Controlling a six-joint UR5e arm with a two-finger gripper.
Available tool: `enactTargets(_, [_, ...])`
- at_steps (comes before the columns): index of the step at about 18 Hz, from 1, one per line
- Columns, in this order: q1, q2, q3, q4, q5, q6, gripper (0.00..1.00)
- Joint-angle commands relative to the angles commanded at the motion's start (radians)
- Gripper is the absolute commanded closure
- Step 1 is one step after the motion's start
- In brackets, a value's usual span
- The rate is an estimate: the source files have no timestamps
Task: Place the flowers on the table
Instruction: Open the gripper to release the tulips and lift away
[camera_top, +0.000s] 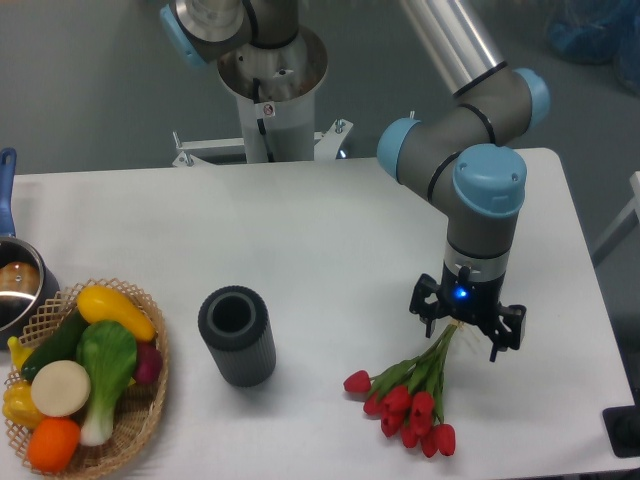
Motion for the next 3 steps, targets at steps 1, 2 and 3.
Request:
enactTargets(1, [0.002, 0.002, 0.0, 0.0, 0.0, 0.002, 0.0])
enactTargets(2, [0.002, 0.002, 0.0, 0.0, -0.002, 0.002, 0.0])
enactTargets(3, [0.002, 0.002, 0.002, 0.002, -0.002, 0.002, 0.0])
